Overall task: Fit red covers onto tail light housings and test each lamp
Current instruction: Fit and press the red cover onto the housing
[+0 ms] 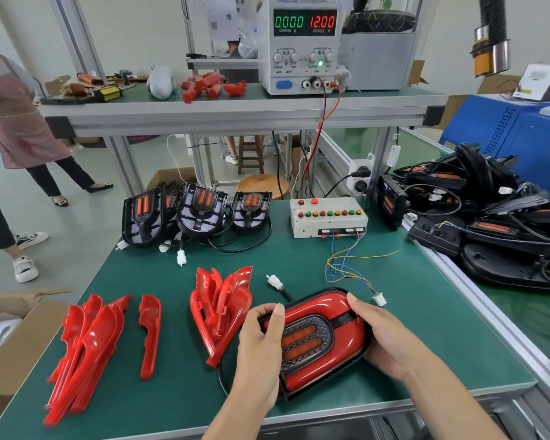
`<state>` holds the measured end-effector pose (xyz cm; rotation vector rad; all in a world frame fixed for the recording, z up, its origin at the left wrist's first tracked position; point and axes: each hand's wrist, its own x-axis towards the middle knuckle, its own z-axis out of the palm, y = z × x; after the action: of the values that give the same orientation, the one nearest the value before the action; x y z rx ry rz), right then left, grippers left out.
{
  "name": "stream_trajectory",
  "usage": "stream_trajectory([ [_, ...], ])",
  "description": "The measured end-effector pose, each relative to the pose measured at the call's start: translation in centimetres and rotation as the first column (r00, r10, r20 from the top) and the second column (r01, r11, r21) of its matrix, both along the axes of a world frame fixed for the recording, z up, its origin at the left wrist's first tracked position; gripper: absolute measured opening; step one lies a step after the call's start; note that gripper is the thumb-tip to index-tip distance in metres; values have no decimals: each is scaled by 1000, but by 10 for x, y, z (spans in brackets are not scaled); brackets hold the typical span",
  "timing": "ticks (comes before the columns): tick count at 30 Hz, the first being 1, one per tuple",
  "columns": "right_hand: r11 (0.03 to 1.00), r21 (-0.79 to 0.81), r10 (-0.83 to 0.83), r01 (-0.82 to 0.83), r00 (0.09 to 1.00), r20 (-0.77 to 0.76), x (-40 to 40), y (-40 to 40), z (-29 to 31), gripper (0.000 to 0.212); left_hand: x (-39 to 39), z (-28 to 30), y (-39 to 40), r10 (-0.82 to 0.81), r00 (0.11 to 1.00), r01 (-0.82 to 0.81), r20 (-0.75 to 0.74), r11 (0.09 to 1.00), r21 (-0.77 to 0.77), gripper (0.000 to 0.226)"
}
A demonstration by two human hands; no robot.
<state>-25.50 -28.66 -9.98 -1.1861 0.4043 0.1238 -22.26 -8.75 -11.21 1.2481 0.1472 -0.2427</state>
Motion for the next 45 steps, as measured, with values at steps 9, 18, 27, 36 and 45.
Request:
stream_trajectory([
  [9, 997, 37, -69, 69, 997, 21, 3, 7, 0, 43, -1, -6, 9, -50, 999, 50, 8, 998, -41, 11],
  [18, 998, 6, -59, 59, 998, 39, 4, 7, 2, 49, 0, -3, 11, -81, 996, 78, -27, 994, -81, 13],
  [27, 999, -5, -39, 40, 999, 20, 5, 6, 2, 50, 1, -3, 11, -66, 997, 66, -36, 998, -2, 11],
  [36, 999, 2, -46, 46, 999, 12, 7, 4, 0, 47, 0, 3, 12, -92, 991, 83, -99, 993, -87, 13],
  [45, 999, 37, 6, -5, 1000, -31, 7, 0, -2, 43, -1, 7, 14, -125, 982, 100, -142, 980, -171, 18],
])
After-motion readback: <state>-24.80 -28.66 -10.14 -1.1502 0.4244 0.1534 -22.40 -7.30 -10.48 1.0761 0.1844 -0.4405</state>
